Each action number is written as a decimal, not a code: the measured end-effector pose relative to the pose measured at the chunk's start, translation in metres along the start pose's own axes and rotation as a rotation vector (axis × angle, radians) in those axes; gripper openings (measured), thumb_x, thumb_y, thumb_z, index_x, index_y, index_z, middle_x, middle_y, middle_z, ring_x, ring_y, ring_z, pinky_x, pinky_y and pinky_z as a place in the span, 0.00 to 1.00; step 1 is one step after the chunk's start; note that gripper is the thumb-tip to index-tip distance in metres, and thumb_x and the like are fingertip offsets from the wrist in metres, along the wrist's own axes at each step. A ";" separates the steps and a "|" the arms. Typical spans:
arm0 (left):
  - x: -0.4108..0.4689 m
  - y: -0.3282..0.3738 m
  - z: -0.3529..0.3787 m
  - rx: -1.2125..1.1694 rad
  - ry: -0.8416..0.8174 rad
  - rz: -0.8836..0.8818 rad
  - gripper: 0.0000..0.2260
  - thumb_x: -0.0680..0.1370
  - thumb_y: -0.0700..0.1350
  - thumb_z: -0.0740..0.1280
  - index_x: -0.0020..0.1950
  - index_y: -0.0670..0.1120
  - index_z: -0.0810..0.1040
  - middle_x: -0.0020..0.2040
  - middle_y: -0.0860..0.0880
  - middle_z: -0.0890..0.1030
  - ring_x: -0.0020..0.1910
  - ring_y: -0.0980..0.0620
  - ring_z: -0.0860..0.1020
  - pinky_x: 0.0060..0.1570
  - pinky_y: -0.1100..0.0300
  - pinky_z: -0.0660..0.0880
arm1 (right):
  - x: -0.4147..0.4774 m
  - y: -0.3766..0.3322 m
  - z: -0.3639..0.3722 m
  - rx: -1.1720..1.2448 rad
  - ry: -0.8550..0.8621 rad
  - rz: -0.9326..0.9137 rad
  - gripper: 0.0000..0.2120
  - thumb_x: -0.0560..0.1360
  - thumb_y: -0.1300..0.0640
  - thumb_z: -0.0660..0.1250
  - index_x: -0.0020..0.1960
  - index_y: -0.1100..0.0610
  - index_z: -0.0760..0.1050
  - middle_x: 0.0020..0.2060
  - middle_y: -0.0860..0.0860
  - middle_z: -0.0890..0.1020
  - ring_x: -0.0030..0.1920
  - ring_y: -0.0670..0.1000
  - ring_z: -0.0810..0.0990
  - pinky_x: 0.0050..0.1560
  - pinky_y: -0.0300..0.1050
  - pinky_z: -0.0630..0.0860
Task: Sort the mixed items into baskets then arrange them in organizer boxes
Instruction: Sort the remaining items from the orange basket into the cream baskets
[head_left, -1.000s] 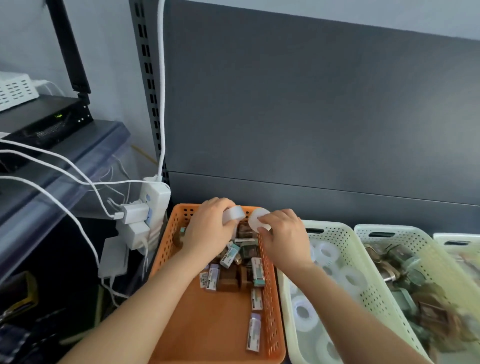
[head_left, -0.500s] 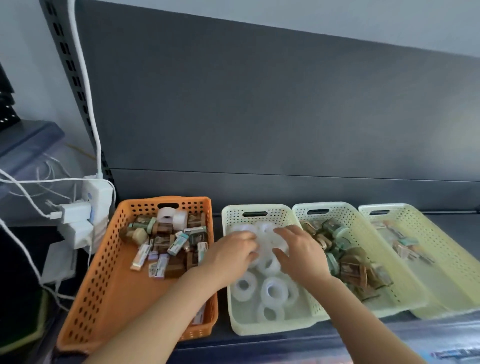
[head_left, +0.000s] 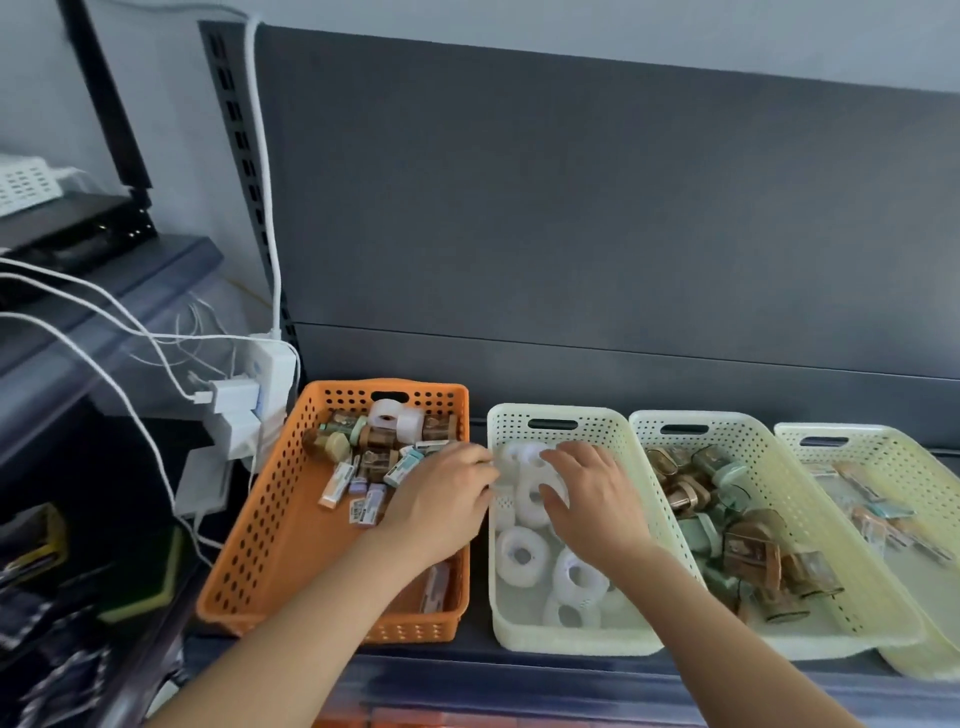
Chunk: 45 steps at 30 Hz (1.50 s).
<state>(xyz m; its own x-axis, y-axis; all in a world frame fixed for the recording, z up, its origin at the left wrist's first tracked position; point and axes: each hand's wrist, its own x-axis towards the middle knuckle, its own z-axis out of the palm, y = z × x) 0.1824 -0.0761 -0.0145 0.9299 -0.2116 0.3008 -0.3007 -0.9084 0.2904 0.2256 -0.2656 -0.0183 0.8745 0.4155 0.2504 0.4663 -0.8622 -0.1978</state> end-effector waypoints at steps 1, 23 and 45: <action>-0.003 -0.007 -0.005 0.032 0.022 -0.029 0.12 0.80 0.46 0.62 0.62 0.49 0.79 0.62 0.54 0.76 0.63 0.54 0.71 0.60 0.59 0.69 | 0.003 -0.007 0.001 0.018 0.001 -0.014 0.18 0.77 0.51 0.63 0.66 0.52 0.72 0.64 0.50 0.73 0.63 0.53 0.70 0.62 0.46 0.68; -0.034 -0.110 0.000 0.134 -0.316 -0.719 0.36 0.70 0.53 0.73 0.72 0.47 0.59 0.59 0.46 0.74 0.58 0.46 0.73 0.48 0.53 0.75 | 0.076 -0.114 0.025 -0.291 -0.396 -0.323 0.19 0.70 0.43 0.65 0.58 0.49 0.76 0.51 0.51 0.78 0.56 0.54 0.75 0.63 0.52 0.64; -0.039 -0.121 -0.005 -0.015 -0.339 -0.718 0.26 0.76 0.42 0.69 0.71 0.44 0.62 0.55 0.45 0.79 0.52 0.46 0.78 0.48 0.54 0.77 | 0.105 -0.131 0.055 -0.376 -0.435 -0.467 0.11 0.75 0.56 0.67 0.56 0.57 0.77 0.51 0.54 0.78 0.53 0.56 0.77 0.43 0.49 0.75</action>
<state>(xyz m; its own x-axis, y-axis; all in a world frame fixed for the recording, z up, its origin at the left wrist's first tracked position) 0.1814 0.0438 -0.0567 0.9106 0.3238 -0.2568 0.3964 -0.8601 0.3211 0.2639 -0.0931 -0.0179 0.6062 0.7734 -0.1852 0.7941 -0.5756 0.1952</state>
